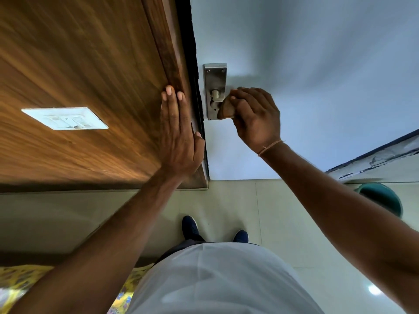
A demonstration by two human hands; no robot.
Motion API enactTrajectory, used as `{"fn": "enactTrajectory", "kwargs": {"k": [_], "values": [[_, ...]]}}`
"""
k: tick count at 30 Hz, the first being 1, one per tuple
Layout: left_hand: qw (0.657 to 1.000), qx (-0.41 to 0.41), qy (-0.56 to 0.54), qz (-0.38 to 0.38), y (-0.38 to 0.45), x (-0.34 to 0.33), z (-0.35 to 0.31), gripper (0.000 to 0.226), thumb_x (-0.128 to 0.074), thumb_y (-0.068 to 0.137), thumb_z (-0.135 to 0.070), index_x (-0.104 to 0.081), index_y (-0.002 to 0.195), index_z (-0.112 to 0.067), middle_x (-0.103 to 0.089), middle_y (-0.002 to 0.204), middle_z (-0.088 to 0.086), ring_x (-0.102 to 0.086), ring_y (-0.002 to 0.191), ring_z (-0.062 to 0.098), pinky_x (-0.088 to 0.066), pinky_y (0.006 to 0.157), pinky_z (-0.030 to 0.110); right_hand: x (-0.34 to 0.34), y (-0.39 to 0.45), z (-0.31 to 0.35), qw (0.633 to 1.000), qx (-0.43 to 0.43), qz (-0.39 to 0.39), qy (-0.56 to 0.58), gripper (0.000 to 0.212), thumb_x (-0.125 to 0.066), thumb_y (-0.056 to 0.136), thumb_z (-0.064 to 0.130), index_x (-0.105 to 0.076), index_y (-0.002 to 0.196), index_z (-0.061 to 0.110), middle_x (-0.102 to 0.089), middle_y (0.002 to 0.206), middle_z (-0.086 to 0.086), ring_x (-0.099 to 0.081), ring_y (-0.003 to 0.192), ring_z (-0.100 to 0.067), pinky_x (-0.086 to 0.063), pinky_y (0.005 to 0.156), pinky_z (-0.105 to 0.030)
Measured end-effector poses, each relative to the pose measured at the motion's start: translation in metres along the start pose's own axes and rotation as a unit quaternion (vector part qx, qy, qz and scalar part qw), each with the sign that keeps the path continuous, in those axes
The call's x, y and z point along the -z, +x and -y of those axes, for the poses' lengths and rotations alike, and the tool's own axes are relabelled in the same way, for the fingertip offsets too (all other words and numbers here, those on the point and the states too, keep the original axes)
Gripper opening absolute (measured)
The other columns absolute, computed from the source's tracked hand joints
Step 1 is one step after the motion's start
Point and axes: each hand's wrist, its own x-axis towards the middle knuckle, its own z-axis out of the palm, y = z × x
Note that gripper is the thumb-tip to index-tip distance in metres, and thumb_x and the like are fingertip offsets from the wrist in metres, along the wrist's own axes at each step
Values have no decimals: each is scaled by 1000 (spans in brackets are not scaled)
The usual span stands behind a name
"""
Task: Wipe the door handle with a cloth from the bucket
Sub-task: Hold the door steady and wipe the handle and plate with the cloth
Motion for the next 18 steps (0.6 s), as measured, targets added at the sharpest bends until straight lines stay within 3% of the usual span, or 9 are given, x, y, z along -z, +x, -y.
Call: {"fn": "enactTrajectory", "kwargs": {"k": [6, 11, 15, 18], "values": [[1000, 6, -14, -13, 1, -6, -5, 91, -55, 88, -17, -15, 162, 17, -14, 171, 41, -13, 163, 54, -18, 135, 64, -10, 9, 11, 1000, 9, 1, -21, 16, -61, 102, 10, -76, 105, 6, -77, 114, -11, -73, 104, -33, -54, 99, -44], [1000, 10, -16, -15, 1, -6, -7, 93, -59, 87, -14, -14, 163, 17, -14, 172, 41, -12, 164, 53, -17, 136, 61, 4, 5, -13, 998, 26, 39, -45, 26, -67, 79, 3, -72, 105, 7, -76, 113, -10, -70, 99, -36, -52, 88, -44], [1000, 0, -13, -9, 0, -2, -4, 92, -59, 88, -12, -14, 163, 16, -13, 172, 40, -12, 164, 53, -17, 136, 61, 6, -1, -16, 995, -63, 60, -42, 34, -71, 72, 10, -71, 107, 10, -75, 114, -4, -67, 102, -36, -51, 82, -43], [1000, -10, -14, -8, 4, -5, -8, 87, -55, 92, -13, -14, 164, 15, -12, 173, 39, -11, 165, 51, -15, 137, 59, 11, -9, -19, 987, -151, 49, -4, 41, -73, 68, 4, -69, 108, 12, -74, 114, -2, -64, 106, -34, -54, 81, -44]]}}
